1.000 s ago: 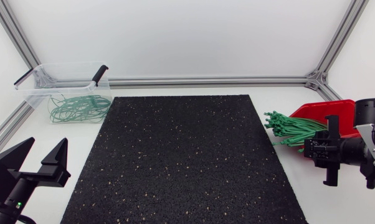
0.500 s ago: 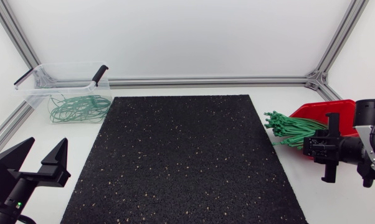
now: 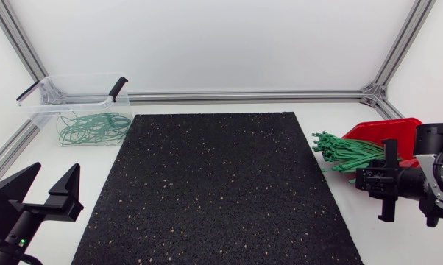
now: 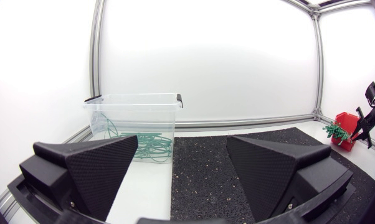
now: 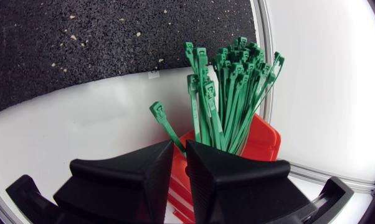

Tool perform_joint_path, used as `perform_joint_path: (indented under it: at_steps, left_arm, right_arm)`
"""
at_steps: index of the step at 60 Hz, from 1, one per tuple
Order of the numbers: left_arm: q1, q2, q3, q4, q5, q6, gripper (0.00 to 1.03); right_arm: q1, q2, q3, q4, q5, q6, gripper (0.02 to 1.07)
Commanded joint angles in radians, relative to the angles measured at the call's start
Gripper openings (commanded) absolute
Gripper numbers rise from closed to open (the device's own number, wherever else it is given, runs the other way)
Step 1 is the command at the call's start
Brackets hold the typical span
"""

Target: Take a green cable tie from the red box, thread the tail through the head to close it, then place it in the transparent bin on the left.

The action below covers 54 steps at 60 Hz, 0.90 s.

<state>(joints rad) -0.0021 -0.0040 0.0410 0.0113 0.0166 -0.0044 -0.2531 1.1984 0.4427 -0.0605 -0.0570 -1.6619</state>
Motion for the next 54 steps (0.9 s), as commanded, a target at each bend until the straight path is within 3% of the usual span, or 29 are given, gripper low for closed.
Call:
perform_joint_path:
  at_steps: [1,15,22,33,54]
  left_arm:
    - [0.005,0.004,-0.039,-0.019,-0.001,-0.019,0.99]
    - [0.004,0.004,-0.039,-0.019,-0.001,-0.019,0.99]
    - [0.002,0.004,-0.039,-0.019,-0.001,-0.019,0.99]
    - [0.004,0.004,-0.039,-0.019,-0.001,-0.019,0.99]
    - [0.002,0.004,-0.039,-0.019,-0.001,-0.022,0.99]
  right_arm:
    - [0.009,0.015,-0.024,0.008,0.006,-0.027,0.21]
    - [0.011,0.015,-0.021,0.011,0.003,-0.029,0.20]
    - [0.017,-0.002,-0.022,0.011,-0.007,-0.052,0.08]
    - [0.018,-0.028,-0.013,-0.016,-0.009,-0.052,0.08]
    - [0.021,-0.214,0.041,-0.220,-0.046,-0.050,0.08]
